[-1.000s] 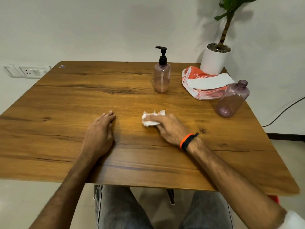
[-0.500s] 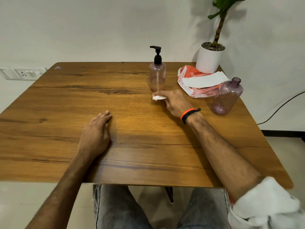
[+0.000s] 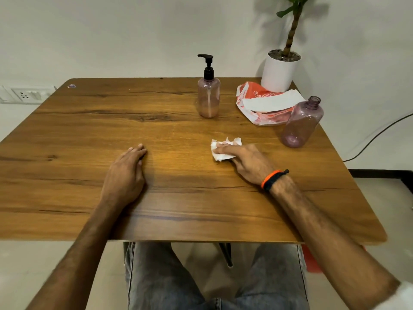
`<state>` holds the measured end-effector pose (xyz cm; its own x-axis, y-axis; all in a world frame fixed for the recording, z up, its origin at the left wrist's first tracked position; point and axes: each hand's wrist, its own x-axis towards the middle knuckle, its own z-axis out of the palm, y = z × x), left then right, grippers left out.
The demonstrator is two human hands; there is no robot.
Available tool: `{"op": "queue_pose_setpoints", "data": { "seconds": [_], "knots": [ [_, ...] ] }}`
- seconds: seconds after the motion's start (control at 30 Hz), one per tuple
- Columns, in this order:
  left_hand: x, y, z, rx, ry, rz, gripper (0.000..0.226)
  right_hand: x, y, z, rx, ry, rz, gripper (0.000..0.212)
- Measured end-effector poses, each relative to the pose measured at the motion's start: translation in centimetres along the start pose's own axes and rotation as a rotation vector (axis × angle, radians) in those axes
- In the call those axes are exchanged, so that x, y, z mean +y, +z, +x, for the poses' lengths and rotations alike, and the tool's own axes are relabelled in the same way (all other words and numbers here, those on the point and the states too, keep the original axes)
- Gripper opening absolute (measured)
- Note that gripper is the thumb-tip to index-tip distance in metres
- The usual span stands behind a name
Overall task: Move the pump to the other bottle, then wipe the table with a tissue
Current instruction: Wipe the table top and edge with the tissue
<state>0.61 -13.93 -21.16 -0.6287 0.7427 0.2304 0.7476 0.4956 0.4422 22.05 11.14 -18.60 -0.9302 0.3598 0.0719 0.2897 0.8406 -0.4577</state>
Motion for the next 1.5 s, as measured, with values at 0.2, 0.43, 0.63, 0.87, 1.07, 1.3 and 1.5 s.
{"op": "queue_pose_setpoints", "data": {
  "seconds": [0.2,0.43,0.63,0.87,1.07,1.3,1.5],
  "knots": [
    [0.0,0.0,0.0,-0.013,-0.008,-0.012,0.042,-5.4,3.4,-3.1,0.009,-0.048,0.08,0.048],
    [0.0,0.2,0.2,0.018,-0.017,0.01,0.041,-11.7,6.2,-6.4,-0.102,-0.26,0.103,0.039],
    [-0.4,0.2,0.2,0.014,-0.004,0.008,0.04,-9.7,2.1,-2.7,0.062,-0.102,0.689,0.037],
    [0.4,-0.2,-0.1,0.009,-0.01,-0.007,0.04,-3.9,-0.2,5.5,0.365,0.182,0.122,0.052],
    [0.9,-0.4,-0.2,0.007,-0.023,-0.007,0.041,-3.5,2.0,7.6,0.225,0.276,-0.035,0.053],
    [0.9,-0.1,0.0,0.027,-0.026,0.009,0.04,-10.1,6.2,3.4,-0.019,-0.169,0.039,0.049],
    [0.7,-0.1,-0.1,0.035,-0.019,0.02,0.04,-9.1,2.1,5.3,0.109,-0.083,0.475,0.038]
  ]
}}
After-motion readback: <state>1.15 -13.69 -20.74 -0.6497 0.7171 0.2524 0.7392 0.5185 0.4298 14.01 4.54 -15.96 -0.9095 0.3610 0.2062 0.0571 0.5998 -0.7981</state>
